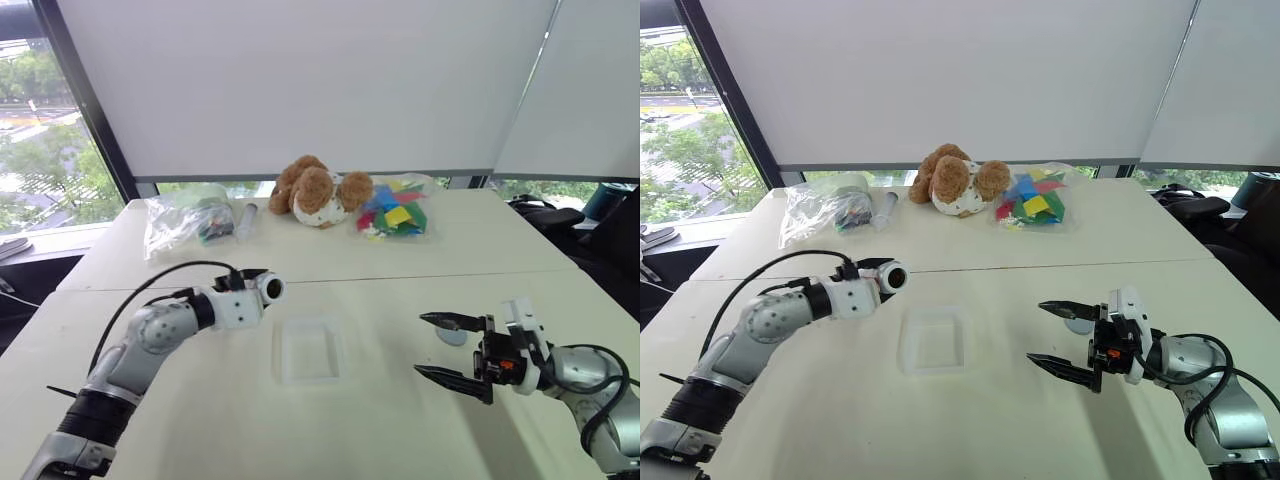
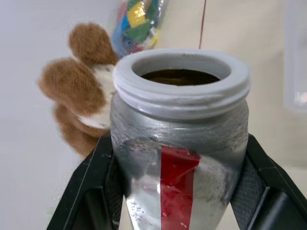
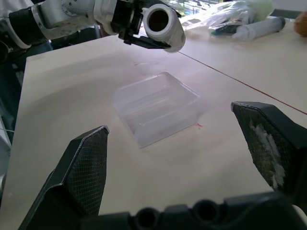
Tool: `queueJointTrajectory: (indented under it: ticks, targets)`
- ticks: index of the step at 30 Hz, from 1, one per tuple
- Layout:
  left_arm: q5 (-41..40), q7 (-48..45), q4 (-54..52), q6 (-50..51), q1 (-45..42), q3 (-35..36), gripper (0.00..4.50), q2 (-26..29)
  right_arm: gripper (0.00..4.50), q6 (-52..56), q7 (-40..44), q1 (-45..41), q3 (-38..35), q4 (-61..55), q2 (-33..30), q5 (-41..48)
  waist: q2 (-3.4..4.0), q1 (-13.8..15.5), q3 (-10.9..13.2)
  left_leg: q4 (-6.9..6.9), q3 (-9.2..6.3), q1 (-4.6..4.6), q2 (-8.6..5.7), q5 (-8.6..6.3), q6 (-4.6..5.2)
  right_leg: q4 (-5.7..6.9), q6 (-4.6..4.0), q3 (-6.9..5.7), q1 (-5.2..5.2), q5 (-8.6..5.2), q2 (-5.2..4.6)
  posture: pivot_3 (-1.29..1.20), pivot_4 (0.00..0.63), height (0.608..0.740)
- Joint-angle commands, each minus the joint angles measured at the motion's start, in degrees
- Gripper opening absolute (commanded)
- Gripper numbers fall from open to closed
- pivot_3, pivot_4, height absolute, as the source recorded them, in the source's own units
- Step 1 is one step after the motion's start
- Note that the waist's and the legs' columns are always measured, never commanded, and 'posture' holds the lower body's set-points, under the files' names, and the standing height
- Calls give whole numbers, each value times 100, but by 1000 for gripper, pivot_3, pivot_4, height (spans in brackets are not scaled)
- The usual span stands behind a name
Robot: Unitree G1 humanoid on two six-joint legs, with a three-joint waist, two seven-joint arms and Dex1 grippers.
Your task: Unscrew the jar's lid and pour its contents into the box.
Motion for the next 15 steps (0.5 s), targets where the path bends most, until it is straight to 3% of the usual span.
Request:
queueJointTrajectory:
  ticks: [1,8,15]
  targets:
    - [1150,1546,235,-624,-240,-55,2181,10,4470,-182,-105,32,-87,-167,88,-7,0,3,0,0,0,0,1,0,0,0,0,0,1,0,0,0,150,740]
    - [3762,4348,468,-1069,-716,-904,2181,252,4470,-290,-277,104,-55,-159,222,-74,-3,12,1,3,-3,3,-5,0,0,0,3,-3,11,1,-1,0,150,740]
    - [6037,6967,598,-164,-1069,-1969,2181,416,4470,-380,-392,122,-9,-138,317,-146,-2,-5,0,0,2,8,-8,0,0,4,6,-7,13,-1,0,0,150,740]
